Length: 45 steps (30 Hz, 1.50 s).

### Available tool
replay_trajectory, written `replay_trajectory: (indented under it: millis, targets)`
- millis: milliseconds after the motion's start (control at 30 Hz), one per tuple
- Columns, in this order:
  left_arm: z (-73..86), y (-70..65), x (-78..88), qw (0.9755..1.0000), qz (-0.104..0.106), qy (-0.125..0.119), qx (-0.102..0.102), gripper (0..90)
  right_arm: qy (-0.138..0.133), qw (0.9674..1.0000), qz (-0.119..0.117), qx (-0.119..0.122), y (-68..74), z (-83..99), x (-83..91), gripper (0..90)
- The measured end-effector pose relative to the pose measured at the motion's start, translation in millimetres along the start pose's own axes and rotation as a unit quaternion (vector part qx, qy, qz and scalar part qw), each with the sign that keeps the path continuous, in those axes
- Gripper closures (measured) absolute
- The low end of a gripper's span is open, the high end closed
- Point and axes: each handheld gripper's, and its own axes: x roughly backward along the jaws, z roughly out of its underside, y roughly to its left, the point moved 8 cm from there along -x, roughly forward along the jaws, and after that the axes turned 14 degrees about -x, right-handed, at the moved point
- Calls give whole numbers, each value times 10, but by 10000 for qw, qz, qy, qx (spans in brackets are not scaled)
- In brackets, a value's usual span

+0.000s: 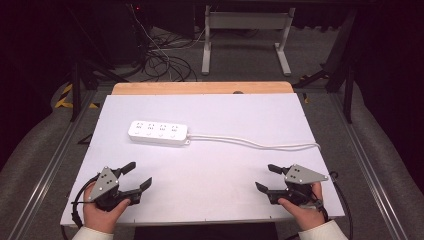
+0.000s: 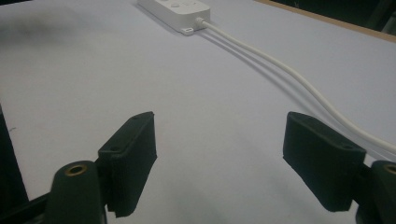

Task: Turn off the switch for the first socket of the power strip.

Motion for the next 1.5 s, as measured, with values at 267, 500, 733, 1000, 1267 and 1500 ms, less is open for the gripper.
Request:
replay_trajectory:
  millis: [267, 500, 733, 1000, 1267, 1500]
  targets:
    - [-40, -22, 3, 10000, 6, 32, -67, 232, -59, 10000, -12, 39, 4, -8, 15, 262]
    - [-73, -47, 11, 9997, 114, 56, 185, 267, -31, 10000, 9, -2, -18, 0, 3, 263]
    - [-114, -64, 20, 9998, 128, 73, -92, 278, -34, 10000, -16, 1, -14, -1, 4, 266]
    - [-168, -58, 17, 9991, 285, 278, -110, 345, 2, 10000, -10, -90, -46, 14, -1, 266]
    - [-272, -4, -46, 9986, 392, 345, -36, 350, 43, 10000, -1, -82, -38, 23, -18, 267]
    - [-379, 52, -92, 9982, 474, 354, -37, 391, 43, 10000, -7, -69, -43, 25, -20, 267]
